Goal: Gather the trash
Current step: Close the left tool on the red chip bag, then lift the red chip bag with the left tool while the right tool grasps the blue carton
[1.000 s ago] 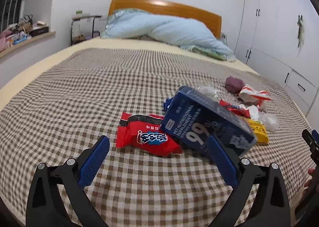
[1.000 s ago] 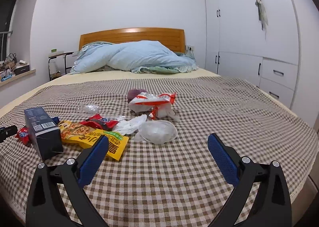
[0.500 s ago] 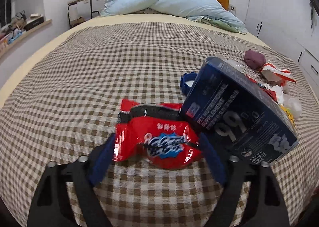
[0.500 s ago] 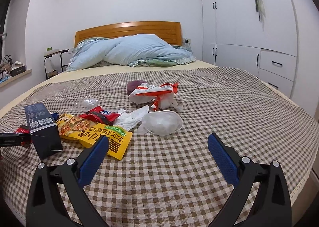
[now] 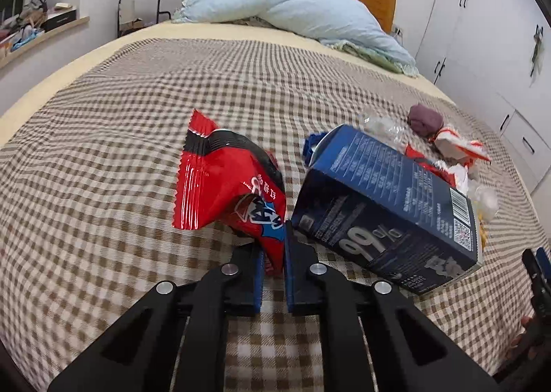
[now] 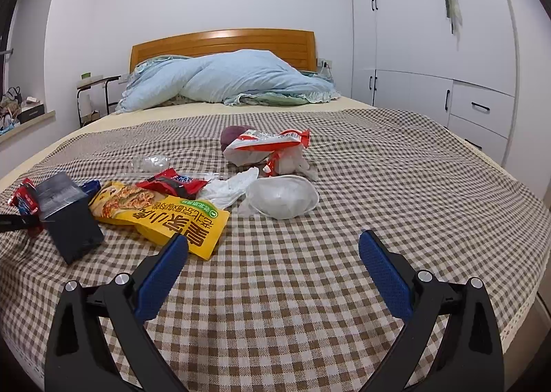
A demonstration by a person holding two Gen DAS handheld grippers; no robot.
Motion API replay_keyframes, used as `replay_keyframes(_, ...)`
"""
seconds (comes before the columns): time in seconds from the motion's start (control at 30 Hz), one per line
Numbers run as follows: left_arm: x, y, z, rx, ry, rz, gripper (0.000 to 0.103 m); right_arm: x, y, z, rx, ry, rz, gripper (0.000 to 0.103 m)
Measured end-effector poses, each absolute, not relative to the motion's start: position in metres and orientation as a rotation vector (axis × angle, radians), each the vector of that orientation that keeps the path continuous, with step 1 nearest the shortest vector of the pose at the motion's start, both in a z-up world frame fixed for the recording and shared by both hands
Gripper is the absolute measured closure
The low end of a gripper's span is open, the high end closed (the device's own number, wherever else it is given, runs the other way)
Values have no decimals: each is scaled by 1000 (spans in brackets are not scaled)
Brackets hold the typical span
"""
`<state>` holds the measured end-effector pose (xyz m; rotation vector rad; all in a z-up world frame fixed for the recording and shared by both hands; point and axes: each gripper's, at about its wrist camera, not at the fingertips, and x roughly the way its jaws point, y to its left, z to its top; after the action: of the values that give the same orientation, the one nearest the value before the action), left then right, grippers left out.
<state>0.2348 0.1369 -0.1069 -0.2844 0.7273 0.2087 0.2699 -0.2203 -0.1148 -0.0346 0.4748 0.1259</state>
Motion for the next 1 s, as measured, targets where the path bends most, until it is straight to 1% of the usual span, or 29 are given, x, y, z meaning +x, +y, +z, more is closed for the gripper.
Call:
replay_keyframes(0.3,195,141,-68,-369,522,228,98,270,-210,-121,-90,474,132,8)
replay_keyframes(0.57,199,116,-60,-352,497,167,98,266,-197,-122,-168,443,139,8)
replay_keyframes(0.8,205,103,-56,-347,465,161,98,270,-201,-117,-89,464,212,8)
replay_keyframes(1.0,209,106,-62,-356,488,161,98,266,-168,-111,-120,463,373,8)
